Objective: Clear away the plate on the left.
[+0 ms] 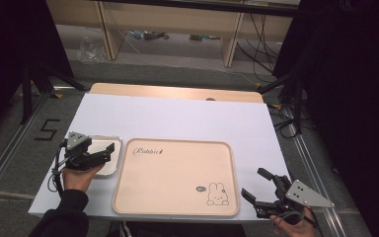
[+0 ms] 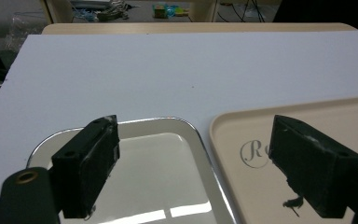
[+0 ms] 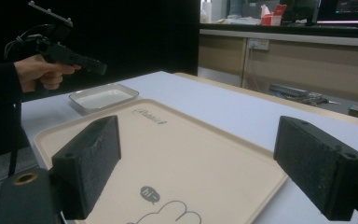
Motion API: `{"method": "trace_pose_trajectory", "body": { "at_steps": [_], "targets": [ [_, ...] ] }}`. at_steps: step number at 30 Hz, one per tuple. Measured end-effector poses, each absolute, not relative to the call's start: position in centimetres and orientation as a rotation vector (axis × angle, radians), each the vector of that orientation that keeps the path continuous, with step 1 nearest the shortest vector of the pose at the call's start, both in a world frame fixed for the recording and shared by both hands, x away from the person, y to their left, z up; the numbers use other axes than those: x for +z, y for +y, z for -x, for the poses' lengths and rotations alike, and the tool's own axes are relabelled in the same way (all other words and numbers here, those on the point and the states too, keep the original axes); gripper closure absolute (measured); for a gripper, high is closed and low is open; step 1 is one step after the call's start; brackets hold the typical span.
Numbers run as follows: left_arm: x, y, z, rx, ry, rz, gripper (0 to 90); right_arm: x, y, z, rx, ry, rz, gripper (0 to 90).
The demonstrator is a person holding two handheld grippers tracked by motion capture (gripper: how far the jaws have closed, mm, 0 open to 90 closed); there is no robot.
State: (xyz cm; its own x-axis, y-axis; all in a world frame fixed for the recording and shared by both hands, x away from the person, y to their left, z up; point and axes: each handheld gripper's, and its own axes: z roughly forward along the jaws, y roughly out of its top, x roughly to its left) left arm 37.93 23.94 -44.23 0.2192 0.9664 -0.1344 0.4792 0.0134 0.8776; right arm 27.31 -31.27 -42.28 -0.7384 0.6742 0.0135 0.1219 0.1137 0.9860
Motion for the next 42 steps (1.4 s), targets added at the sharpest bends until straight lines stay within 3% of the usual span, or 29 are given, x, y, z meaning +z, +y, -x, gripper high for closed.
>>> {"method": "trace_pose_trajectory", "body": {
  "at_steps": [25,42],
  "targets": [
    [-45.7,30.4,-41.5,0.625,1.625,-1.653,16.1,-42.4,-31.0,-27.3,1.689,1.935,-0.775,15.4],
    [-47.4,32.1,-42.9,0.515,1.739,-1.749,28.2,-42.3,-31.1,-27.2,1.662,1.940,-0.777,15.4]
  ]
}}
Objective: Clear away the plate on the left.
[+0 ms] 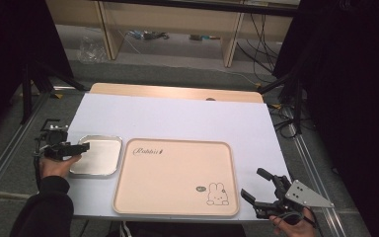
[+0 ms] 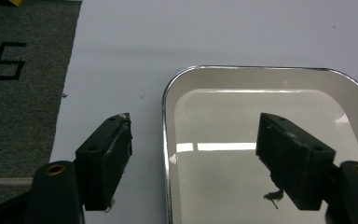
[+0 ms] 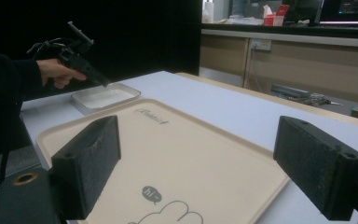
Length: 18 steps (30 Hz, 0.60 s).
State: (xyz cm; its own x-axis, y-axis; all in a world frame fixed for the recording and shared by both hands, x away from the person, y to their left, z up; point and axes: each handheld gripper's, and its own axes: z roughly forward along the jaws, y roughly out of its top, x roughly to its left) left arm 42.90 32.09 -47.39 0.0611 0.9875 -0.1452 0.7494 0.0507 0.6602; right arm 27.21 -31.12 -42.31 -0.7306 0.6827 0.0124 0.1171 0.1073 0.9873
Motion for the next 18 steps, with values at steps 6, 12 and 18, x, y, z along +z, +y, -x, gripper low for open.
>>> {"method": "trace_pose_trajectory", "body": {
  "at_steps": [6,12,18],
  "targets": [
    [-47.7,32.6,-43.1,0.494,1.782,-1.739,38.7,-42.3,-31.1,-27.2,1.664,1.946,-0.778,15.4],
    [-48.1,32.8,-43.3,0.471,1.806,-1.754,46.1,-42.4,-31.1,-27.2,1.667,1.949,-0.775,15.4],
    [-48.5,33.0,-43.5,0.467,1.803,-1.739,55.0,-42.3,-31.1,-27.2,1.660,1.944,-0.778,15.5]
  ]
}}
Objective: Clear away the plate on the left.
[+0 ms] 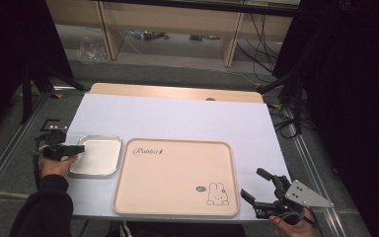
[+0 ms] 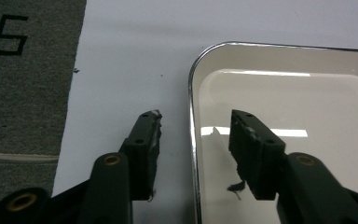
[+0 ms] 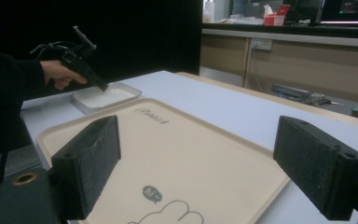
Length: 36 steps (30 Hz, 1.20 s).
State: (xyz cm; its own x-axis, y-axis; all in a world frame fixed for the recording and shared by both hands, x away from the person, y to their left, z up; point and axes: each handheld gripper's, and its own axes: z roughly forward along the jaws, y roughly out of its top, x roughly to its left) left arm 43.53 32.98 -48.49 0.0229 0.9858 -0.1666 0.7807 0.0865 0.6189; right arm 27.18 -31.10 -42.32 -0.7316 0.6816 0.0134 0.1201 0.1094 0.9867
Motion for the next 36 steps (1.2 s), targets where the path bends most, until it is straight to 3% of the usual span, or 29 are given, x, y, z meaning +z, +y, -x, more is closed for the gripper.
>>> {"method": "trace_pose_trajectory", "body": {
  "at_steps": [14,26,36],
  "targets": [
    [-48.3,33.0,-43.6,0.434,1.831,-1.726,82.8,-42.3,-31.0,-27.2,1.660,1.938,-0.780,15.7],
    [-48.0,33.7,-43.3,0.362,1.839,-1.621,86.8,-42.4,-30.9,-27.1,1.677,1.945,-0.798,16.0],
    [-47.1,33.6,-43.0,0.408,1.805,-1.578,88.3,-42.3,-31.0,-27.2,1.662,1.931,-0.778,15.9]
  ]
}}
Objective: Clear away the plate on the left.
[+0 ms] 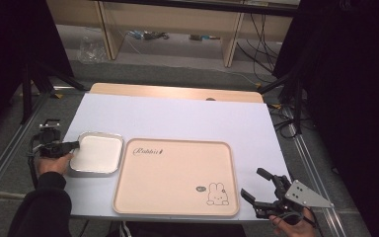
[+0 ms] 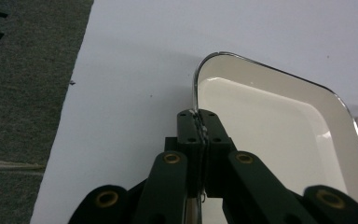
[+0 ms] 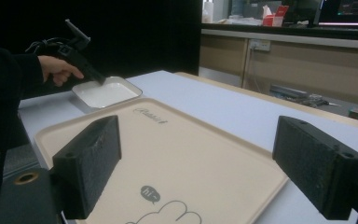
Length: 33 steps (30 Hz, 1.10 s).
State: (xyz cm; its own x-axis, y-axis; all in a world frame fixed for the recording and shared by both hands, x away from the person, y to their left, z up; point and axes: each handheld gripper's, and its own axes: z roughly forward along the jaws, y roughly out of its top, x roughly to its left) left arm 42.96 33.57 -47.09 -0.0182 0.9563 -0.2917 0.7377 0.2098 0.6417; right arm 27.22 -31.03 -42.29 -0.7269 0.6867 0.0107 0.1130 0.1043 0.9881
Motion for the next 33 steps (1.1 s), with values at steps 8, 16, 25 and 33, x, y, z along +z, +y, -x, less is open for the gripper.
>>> {"method": "trace_pose_trajectory", "body": {
  "at_steps": [8,16,25,33],
  "targets": [
    [-46.2,33.3,-42.6,0.458,1.782,-1.535,88.3,-42.3,-31.1,-27.1,1.661,1.955,-0.778,16.0],
    [-44.5,32.8,-42.3,0.461,1.749,-1.474,88.2,-42.3,-31.0,-27.1,1.654,1.964,-0.791,15.9],
    [-43.6,32.1,-42.1,0.437,1.698,-1.474,88.3,-42.3,-31.0,-27.1,1.655,1.963,-0.787,15.9],
    [-42.8,30.9,-42.2,0.417,1.626,-1.515,88.2,-42.3,-30.9,-27.3,1.693,1.971,-0.771,16.0]
  ]
}}
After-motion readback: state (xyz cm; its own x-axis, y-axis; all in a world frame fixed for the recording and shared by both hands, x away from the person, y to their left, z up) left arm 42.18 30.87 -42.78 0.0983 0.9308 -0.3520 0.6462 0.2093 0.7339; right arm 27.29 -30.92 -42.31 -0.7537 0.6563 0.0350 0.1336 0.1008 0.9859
